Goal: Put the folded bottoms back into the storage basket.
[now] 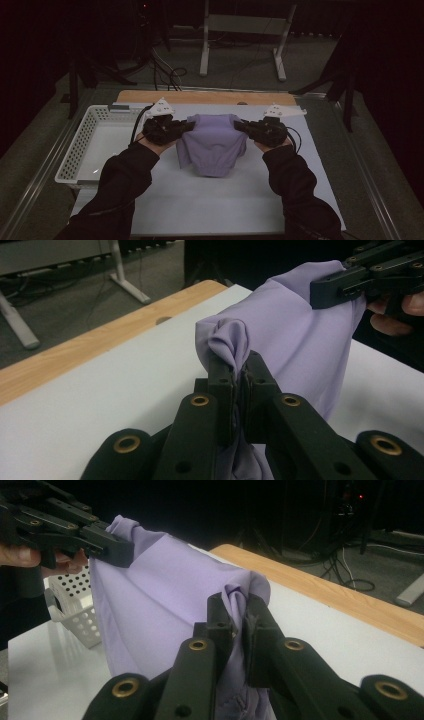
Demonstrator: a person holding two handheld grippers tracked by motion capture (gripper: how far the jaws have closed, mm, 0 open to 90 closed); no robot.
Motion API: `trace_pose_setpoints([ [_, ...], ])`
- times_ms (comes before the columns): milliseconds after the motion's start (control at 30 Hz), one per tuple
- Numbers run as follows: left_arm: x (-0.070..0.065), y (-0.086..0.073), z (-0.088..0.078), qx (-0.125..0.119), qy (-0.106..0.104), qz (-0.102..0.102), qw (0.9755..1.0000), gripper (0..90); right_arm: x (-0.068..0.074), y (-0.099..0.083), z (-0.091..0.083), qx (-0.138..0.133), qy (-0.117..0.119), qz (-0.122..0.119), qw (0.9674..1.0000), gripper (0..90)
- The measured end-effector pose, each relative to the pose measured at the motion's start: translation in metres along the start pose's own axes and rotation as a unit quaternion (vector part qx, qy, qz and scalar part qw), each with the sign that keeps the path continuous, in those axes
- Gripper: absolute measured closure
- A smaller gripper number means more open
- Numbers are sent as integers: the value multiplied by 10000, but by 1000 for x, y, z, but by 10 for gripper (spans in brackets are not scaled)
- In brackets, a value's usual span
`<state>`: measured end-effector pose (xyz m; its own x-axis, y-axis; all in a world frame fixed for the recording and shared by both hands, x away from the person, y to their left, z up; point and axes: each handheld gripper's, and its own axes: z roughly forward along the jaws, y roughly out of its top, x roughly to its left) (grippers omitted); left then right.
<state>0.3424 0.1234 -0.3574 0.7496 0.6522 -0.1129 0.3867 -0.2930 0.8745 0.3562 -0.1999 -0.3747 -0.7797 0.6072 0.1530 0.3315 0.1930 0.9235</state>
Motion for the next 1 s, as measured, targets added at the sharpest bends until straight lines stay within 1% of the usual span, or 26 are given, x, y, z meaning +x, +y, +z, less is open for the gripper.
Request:
trace_pose_setpoints([
  [133,5,1,-9,-15,23,-20,10000,866,3,4,6,-38,69,-19,10000,842],
  [167,5,1,-9,-15,23,-20,10000,866,3,4,6,-38,69,-19,10000,842],
  [233,8,0,-16,-25,80,-45,10000,866,7,8,11,-60,118,-54,9999,841],
  [300,11,-1,-21,-32,105,-48,9999,866,9,10,14,-61,165,-71,9998,841],
  [500,18,-3,-34,-58,151,-137,9998,866,17,17,25,-56,236,-124,9996,842],
  [733,21,-2,-49,-112,240,-71,9996,866,26,25,33,-68,333,-213,9992,841],
  [767,22,-2,-51,-112,266,-60,9996,866,27,27,34,-74,366,-197,9991,841],
  [867,24,-1,-57,-120,313,-54,9994,866,31,31,38,-65,370,-249,9990,841],
  [1000,29,1,-65,-137,344,-78,9993,866,36,38,43,-87,438,-276,9986,842],
])
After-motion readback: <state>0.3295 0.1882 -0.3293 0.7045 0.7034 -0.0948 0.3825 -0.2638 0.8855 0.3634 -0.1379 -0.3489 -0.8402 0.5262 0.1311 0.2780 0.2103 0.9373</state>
